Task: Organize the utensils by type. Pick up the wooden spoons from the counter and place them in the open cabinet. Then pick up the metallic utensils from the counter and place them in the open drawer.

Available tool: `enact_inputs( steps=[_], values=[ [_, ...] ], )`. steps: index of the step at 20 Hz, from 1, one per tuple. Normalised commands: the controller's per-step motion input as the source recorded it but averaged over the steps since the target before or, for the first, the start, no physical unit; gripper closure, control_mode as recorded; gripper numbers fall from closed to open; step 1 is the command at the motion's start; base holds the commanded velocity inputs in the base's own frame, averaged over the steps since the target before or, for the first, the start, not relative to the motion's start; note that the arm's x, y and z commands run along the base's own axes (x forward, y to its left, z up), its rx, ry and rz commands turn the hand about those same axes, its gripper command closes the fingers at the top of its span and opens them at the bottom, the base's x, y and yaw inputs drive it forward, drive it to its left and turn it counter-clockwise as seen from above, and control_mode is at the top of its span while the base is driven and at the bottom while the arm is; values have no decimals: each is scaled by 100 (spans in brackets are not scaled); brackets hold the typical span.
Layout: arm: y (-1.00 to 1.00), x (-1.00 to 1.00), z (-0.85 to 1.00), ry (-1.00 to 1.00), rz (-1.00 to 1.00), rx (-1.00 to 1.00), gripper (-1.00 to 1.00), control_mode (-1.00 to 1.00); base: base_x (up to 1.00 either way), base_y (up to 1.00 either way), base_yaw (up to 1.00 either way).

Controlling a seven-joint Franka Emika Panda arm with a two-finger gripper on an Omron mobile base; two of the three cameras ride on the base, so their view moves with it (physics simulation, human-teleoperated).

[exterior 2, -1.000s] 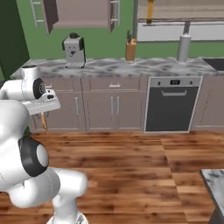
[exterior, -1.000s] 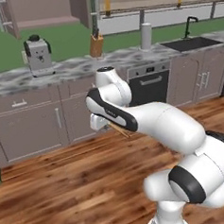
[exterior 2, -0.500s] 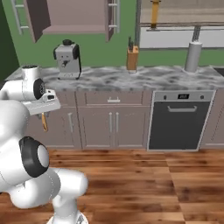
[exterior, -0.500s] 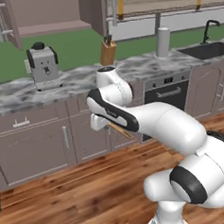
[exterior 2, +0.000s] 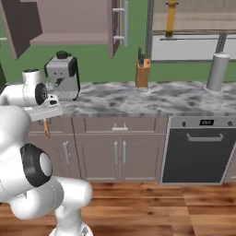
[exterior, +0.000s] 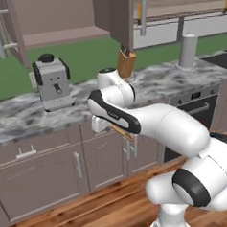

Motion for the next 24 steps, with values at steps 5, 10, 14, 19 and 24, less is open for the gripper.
enact_inputs(
  steps=[5, 10, 14, 19, 24],
  values=[
    [0, 0, 0, 0, 0, 0, 100, 100, 100, 27, 4],
    [0, 0, 0, 0, 0, 0, 100, 100, 100, 27, 4],
    [0, 0, 0, 0, 0, 0, 100, 100, 98, 27, 1],
    [0, 0, 0, 0, 0, 0, 100, 100, 82, 22, 3],
    [0, 0, 0, 0, 0, 0, 100, 100, 23, 7, -2]
  ],
)
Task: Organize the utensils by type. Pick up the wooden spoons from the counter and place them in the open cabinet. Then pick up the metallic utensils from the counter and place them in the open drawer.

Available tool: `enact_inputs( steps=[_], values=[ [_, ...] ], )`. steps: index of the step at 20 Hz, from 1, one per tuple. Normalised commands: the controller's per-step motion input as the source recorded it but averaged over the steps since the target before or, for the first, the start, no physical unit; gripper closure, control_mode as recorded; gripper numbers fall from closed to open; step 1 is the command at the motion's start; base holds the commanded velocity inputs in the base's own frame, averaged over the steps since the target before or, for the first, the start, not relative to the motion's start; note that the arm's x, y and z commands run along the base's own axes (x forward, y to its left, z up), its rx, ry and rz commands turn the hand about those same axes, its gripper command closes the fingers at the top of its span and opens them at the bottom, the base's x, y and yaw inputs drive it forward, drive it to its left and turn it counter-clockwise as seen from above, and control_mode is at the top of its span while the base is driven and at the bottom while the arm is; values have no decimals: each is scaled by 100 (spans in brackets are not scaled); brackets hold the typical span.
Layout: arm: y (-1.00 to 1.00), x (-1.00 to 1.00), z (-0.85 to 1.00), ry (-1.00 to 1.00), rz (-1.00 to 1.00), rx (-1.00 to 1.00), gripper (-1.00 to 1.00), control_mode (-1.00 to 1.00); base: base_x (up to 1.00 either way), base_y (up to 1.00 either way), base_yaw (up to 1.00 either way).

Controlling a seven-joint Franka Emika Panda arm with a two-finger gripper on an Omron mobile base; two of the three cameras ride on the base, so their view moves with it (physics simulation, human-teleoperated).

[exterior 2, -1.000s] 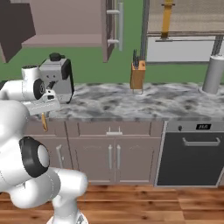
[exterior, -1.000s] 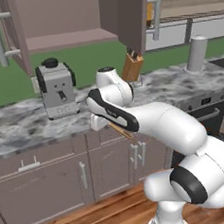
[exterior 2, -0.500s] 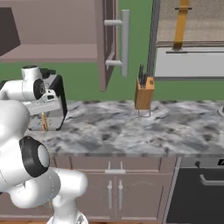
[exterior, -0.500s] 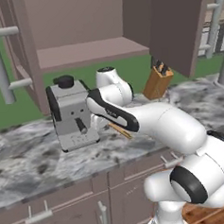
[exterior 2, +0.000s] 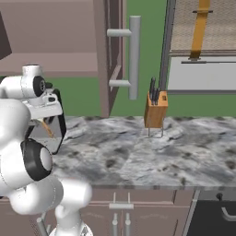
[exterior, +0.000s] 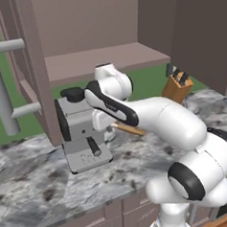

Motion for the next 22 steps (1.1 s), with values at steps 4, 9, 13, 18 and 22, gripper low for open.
enact_inputs(
  steps=[4, 9, 13, 18, 22],
  values=[
    [0, 0, 0, 0, 0, 0, 100, 100, 0, 0, 0],
    [0, 0, 0, 0, 0, 0, 100, 100, 0, 0, 0],
    [0, 0, 0, 0, 0, 0, 100, 100, 0, 0, 0],
    [0, 0, 0, 0, 0, 0, 100, 100, -1, 0, 0],
    [0, -7, 11, -4, 8, 0, 100, -100, -3, 0, 1]
  ],
)
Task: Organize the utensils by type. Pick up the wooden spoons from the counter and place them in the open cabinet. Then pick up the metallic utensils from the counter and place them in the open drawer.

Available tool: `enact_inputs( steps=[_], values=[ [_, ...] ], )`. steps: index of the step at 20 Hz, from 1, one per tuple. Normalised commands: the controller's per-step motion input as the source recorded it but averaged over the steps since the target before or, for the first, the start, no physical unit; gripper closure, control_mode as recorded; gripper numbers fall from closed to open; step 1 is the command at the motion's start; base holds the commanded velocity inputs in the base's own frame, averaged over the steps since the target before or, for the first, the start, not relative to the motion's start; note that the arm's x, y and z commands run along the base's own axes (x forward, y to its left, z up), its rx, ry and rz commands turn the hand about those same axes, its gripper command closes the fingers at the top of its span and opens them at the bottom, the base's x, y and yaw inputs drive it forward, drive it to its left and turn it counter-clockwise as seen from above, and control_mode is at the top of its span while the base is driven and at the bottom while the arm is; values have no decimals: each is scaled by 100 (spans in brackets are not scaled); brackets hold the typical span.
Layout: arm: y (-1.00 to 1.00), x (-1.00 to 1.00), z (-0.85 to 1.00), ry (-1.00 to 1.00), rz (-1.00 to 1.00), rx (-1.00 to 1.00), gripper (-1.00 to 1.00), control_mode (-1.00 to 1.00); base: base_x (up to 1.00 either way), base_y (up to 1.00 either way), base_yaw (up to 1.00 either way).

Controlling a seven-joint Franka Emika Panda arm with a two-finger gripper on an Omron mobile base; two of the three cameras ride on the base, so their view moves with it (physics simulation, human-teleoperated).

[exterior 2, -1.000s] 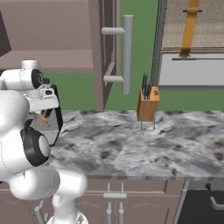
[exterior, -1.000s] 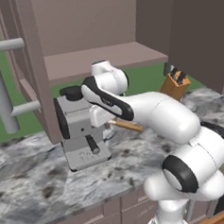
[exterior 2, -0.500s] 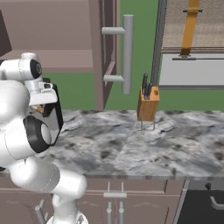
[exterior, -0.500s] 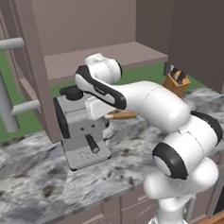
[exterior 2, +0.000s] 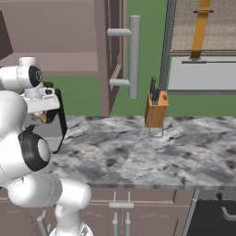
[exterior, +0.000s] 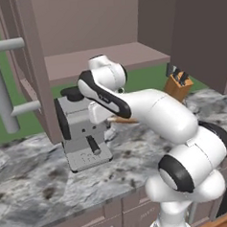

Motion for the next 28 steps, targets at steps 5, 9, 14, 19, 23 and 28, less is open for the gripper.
enact_inputs(
  steps=[5, 9, 14, 19, 23, 28],
  values=[
    [0, -10, 34, -13, 28, 0, 100, -100, 0, 0, 0],
    [-1, -10, 53, -16, 40, 0, 100, -100, 0, 0, 0],
    [-2, -13, 57, -12, 37, 4, 100, -100, 0, 0, 0],
    [-1, 8, 34, -29, 56, 0, 100, -100, 0, 0, 0],
    [0, 16, 16, -52, 62, -5, 100, -100, 0, 0, 0],
    [-10, 35, 27, -37, 49, 0, 100, -100, 0, 0, 0]
  ],
)
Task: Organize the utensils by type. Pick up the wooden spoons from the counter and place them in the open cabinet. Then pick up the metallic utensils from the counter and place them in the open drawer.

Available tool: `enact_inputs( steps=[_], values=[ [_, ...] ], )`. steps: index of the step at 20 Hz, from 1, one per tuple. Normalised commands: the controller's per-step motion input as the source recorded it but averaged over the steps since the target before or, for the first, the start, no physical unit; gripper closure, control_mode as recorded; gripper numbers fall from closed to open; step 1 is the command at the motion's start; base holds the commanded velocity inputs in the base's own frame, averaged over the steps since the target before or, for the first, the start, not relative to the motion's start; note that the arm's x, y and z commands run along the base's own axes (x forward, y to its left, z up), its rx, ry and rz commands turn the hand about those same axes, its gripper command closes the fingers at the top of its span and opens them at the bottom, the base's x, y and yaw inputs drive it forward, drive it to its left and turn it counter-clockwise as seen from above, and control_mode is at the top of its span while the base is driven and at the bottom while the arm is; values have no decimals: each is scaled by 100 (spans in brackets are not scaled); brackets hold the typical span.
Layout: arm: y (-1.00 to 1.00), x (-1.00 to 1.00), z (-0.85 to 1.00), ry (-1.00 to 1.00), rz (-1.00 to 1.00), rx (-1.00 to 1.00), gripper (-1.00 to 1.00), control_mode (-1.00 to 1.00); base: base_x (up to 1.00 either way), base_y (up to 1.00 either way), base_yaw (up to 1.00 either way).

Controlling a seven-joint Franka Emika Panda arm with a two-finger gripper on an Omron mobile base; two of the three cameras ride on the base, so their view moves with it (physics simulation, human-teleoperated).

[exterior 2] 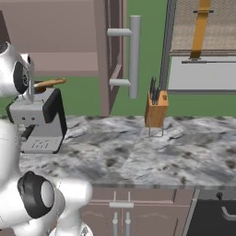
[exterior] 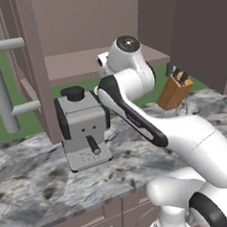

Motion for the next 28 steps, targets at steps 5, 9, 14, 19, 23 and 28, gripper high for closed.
enact_inputs(
  steps=[5, 9, 14, 19, 23, 28],
  values=[
    [-3, 62, 39, -5, 24, 11, 100, -100, 0, 0, 0],
    [9, 64, 36, -8, 6, 1, 100, -100, 0, 0, 0],
    [20, 50, 47, -17, 0, 0, 100, -100, 0, 0, 0],
    [19, 43, 40, -16, 0, 0, 100, -100, 0, 0, 0],
    [11, 63, 23, 0, 0, 0, 100, -100, 0, 0, 0],
    [27, 53, 0, 0, 0, 0, 100, -100, 0, 0, 0]
  ],
)
